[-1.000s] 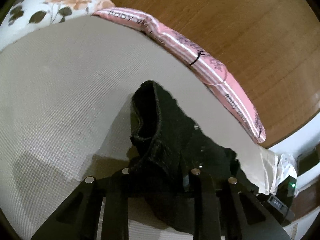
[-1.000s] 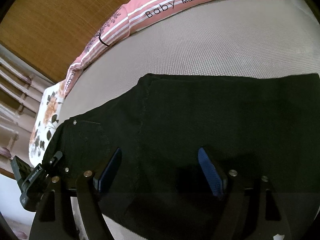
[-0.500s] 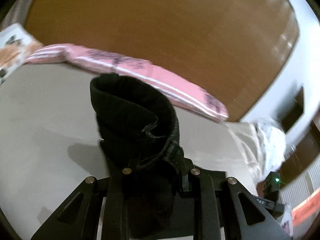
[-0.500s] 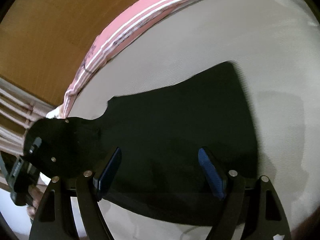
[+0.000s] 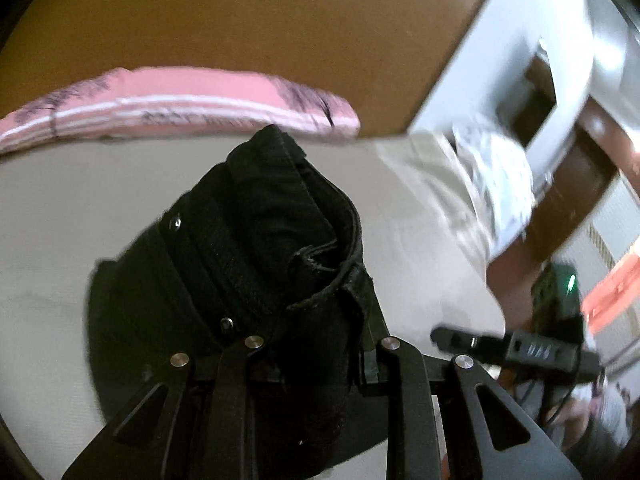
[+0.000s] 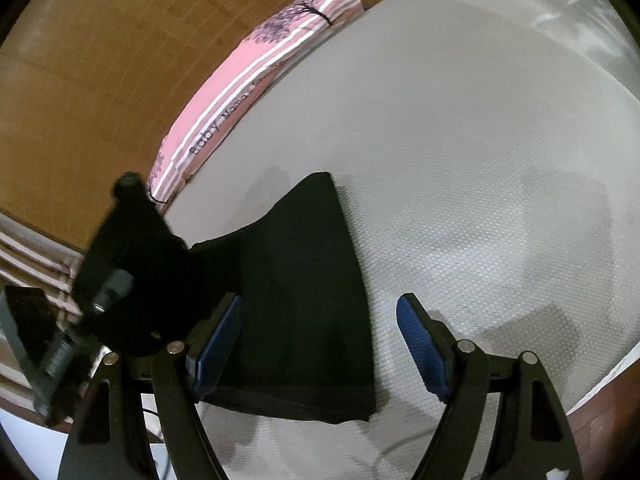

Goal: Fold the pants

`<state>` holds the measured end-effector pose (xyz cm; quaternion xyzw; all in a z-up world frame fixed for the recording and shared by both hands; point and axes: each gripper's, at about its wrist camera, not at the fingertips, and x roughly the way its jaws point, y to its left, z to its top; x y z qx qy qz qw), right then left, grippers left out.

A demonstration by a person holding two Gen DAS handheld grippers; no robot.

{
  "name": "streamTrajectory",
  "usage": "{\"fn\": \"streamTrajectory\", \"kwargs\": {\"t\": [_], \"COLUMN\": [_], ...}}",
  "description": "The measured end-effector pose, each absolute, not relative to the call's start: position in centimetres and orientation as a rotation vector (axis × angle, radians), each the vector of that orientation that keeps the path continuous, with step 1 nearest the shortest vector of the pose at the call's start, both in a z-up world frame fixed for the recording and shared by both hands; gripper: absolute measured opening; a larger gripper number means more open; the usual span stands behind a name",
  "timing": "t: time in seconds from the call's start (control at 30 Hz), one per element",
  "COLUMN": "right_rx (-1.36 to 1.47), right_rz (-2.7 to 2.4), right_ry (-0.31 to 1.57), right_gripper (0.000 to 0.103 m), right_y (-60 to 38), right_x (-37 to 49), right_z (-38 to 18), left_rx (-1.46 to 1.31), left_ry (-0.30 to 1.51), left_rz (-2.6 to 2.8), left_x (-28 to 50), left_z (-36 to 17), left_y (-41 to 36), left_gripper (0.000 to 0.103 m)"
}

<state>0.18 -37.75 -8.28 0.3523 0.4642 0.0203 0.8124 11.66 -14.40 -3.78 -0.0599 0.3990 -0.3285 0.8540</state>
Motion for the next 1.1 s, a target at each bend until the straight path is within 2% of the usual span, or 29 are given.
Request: {"fn": "streamTrajectory", "kwargs": {"t": [0.37, 0.4, 0.43, 0.47, 0.63, 0.8, 0.97, 1.1], "right_rx": [0.799, 0.802, 0.805, 0.812, 0.86, 0.874, 0.824, 0.768], "right_rz": [0.092, 0.104, 0.114, 0.131, 0.226, 0.29, 0.363, 0.378], "right_ry": [1.005, 1.006, 1.007, 1.01, 1.031, 1.055, 1.066, 1.079], "right_gripper": [0.077, 0.077, 0.077, 0.077, 0.077, 0.077, 0.077, 0.069], "right_y": [-38.7, -38.6, -38.6, -38.5, -38.1, -37.4, -35.8, -34.7], "right_x": [0.6, 0.8, 0.9, 1.1, 1.9, 3.7, 6.2, 7.8], "right_z": [-9.8, -9.9, -10.0, -10.1, -11.0, -11.9, -12.1, -12.7], "left_rx": [0.15, 0.172, 0.162, 0.121, 0.055, 0.051, 0.028, -0.021], "left_ry": [0.918, 0.909, 0.908, 0.928, 0.882, 0.833, 0.868, 0.934], "left_rz": [-0.654, -0.652, -0.676, -0.736, -0.825, -0.715, -0.535, -0.462], "left_x": [9.2, 8.9, 8.6, 8.4, 6.4, 6.5, 8.7, 9.7], "left_z": [-9.0, -8.8, -8.7, -8.4, -5.9, -4.8, -6.4, -9.0], "left_y": [-19.7, -19.9, -19.8, -19.7, -17.8, -13.7, -9.1, -6.7], "left_gripper": [0.025, 0.028, 0.042, 0.047, 0.056, 0.059, 0.06, 0.06]}}
